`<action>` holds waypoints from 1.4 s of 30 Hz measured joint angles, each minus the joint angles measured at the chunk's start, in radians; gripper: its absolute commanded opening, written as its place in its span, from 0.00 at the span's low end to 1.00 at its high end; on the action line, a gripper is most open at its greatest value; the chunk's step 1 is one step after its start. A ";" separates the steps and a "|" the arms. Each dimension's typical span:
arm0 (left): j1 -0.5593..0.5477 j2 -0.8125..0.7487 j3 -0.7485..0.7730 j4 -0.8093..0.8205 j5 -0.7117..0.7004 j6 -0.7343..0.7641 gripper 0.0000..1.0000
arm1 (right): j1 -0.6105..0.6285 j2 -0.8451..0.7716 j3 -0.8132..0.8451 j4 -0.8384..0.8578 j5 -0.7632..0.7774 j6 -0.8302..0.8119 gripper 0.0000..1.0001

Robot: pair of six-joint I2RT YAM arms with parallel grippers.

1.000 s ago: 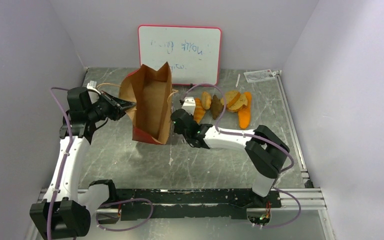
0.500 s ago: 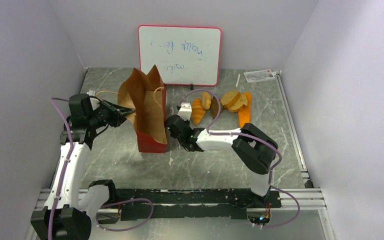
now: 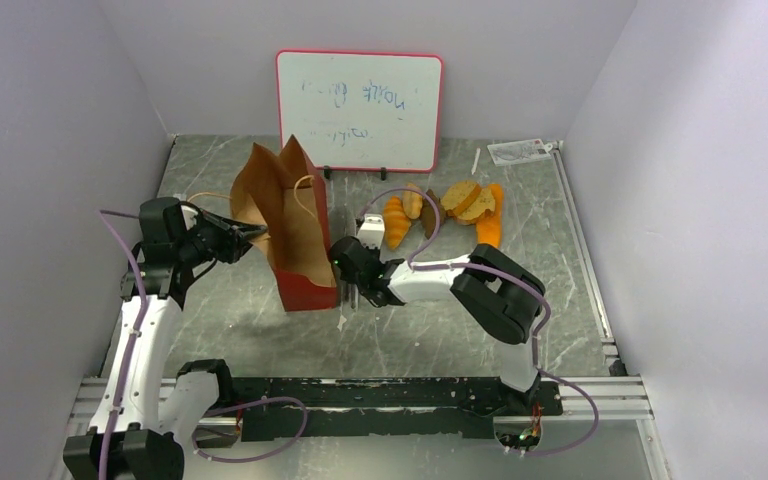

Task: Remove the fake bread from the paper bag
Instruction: Adjust the paper bag at the center of the board, then place the clamp at the center of the board.

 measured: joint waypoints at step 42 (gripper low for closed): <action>0.000 -0.024 0.265 -0.245 -0.095 0.137 0.92 | 0.023 -0.137 -0.015 -0.149 0.013 -0.089 0.51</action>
